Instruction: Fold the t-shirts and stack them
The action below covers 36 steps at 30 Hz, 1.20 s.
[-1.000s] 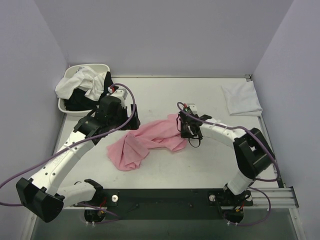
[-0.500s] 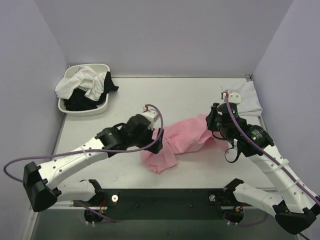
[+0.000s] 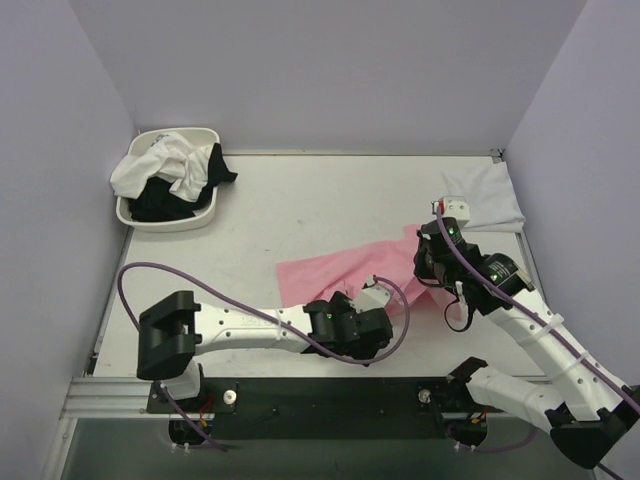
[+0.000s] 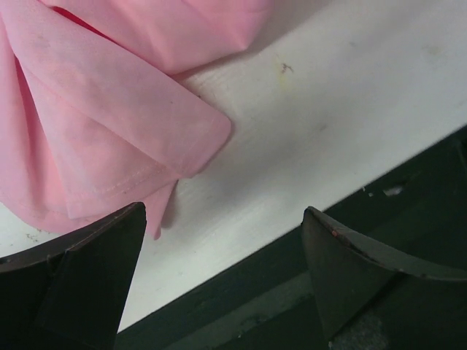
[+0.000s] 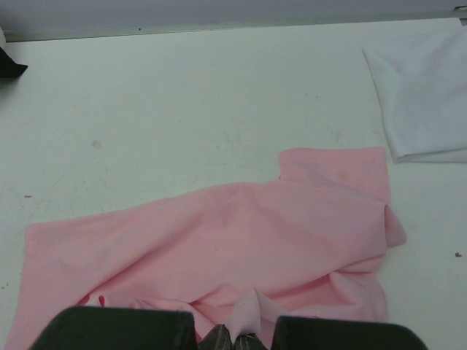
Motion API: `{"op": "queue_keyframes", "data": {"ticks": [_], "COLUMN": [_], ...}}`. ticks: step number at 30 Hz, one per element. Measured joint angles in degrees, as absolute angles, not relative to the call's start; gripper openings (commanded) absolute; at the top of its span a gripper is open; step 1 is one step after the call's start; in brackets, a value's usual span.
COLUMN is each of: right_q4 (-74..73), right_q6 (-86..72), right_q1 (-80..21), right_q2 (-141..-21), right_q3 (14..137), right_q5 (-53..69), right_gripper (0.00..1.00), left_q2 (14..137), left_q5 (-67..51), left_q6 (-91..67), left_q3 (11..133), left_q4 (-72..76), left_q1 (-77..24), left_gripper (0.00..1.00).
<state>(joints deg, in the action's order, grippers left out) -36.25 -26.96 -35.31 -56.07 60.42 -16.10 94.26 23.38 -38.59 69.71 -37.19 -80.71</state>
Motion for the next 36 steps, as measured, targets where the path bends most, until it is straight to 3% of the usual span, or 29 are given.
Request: {"op": "queue_keyframes", "data": {"ticks": [10, 25, 36], "right_q4": [-36.3, -36.4, -36.6], "right_q6": [-27.0, -26.9, -26.9], "right_q1": [-35.3, -35.3, -35.3], "right_q2": [-54.4, -52.2, -51.2], "right_q3": [58.5, 56.9, 56.0], "right_q5": [-16.1, -16.1, -16.1], "right_gripper": [0.00, 0.00, 0.00], "left_q2": [103.4, 103.5, 104.6], "left_q5": [31.8, 29.1, 27.2], "left_q6": [-46.9, -52.2, -53.5], "left_q3": [74.1, 68.4, 67.8], "left_q4": [-43.2, -35.2, -32.1], "left_q1": [-79.9, -77.9, -78.0], "left_gripper": [0.96, 0.59, 0.54]}}
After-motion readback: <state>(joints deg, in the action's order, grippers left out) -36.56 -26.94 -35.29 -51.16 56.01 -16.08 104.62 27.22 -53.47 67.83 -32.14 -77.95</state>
